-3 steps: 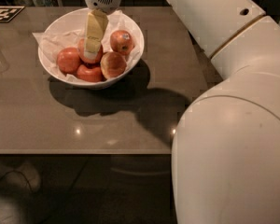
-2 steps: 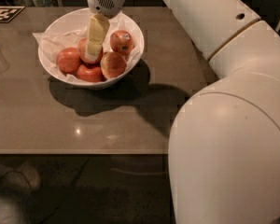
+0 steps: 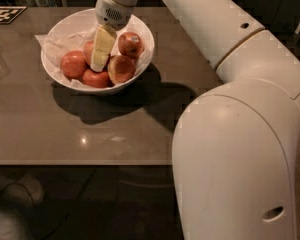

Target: Pick apple from white bowl

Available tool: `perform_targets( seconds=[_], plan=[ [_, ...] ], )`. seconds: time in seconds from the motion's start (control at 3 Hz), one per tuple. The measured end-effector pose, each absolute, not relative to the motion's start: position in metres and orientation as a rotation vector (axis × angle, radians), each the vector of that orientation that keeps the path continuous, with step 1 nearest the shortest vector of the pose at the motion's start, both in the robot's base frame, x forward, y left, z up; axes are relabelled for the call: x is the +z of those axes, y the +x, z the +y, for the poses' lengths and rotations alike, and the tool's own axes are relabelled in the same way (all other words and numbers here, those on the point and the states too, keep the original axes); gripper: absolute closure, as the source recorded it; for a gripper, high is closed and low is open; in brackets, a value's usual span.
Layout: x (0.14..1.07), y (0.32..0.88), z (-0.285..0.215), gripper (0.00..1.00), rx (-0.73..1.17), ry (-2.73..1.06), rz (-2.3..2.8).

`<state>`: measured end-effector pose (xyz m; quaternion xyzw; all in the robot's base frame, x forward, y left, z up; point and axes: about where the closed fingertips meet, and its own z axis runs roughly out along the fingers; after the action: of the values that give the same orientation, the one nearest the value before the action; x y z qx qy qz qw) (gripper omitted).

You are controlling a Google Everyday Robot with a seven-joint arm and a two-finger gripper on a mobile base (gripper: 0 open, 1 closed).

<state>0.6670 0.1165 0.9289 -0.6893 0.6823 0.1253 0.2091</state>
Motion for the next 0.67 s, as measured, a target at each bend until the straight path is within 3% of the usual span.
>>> perform_targets(
  seconds=[0.67],
  plan=[
    [0.903, 0.664, 0.127, 0.00, 0.444, -1.909, 1.933]
  ],
)
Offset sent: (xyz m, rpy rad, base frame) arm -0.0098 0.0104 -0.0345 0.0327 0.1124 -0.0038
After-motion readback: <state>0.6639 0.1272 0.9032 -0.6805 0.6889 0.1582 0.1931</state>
